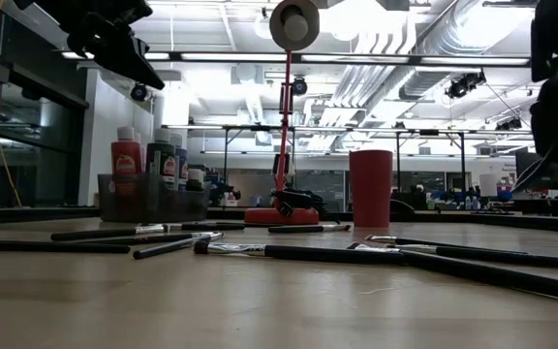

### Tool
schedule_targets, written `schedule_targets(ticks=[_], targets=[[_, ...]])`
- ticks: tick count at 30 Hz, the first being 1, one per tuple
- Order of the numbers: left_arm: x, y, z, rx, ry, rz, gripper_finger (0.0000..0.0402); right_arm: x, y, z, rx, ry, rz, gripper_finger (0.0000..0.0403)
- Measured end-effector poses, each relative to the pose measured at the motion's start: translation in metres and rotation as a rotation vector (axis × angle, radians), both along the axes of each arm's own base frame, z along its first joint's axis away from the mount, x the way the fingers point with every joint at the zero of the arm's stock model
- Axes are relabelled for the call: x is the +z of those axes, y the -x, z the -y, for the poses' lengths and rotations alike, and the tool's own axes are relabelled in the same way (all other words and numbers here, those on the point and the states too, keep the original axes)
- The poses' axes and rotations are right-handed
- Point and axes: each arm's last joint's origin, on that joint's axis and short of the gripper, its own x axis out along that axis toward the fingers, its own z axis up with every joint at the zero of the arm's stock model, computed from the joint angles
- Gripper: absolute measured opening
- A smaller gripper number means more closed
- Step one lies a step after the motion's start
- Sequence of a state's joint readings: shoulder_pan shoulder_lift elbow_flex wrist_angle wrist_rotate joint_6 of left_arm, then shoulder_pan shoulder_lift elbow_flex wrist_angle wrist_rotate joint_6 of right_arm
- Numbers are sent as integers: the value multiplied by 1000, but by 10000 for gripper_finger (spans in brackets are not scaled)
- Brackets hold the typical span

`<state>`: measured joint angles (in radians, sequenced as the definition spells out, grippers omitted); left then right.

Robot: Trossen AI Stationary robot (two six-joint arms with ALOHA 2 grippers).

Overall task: Pick & Place Paint Supplies
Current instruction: Put the paint brush into the cup

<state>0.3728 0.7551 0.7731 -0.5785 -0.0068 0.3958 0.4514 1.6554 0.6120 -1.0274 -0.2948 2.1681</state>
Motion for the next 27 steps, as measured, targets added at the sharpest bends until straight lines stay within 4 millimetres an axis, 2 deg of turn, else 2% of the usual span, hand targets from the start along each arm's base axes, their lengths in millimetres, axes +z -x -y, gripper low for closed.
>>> schedule_targets(ticks=[14,18,27], targets=[[0,0,0,0,0,1,0,8,-19,12,8,55,73,3],[0,0,0,3,3,2,0,23,-22,16,12,104,95,3],[0,0,0,2,4,2,0,68,-21,39,-114,219,361,10]])
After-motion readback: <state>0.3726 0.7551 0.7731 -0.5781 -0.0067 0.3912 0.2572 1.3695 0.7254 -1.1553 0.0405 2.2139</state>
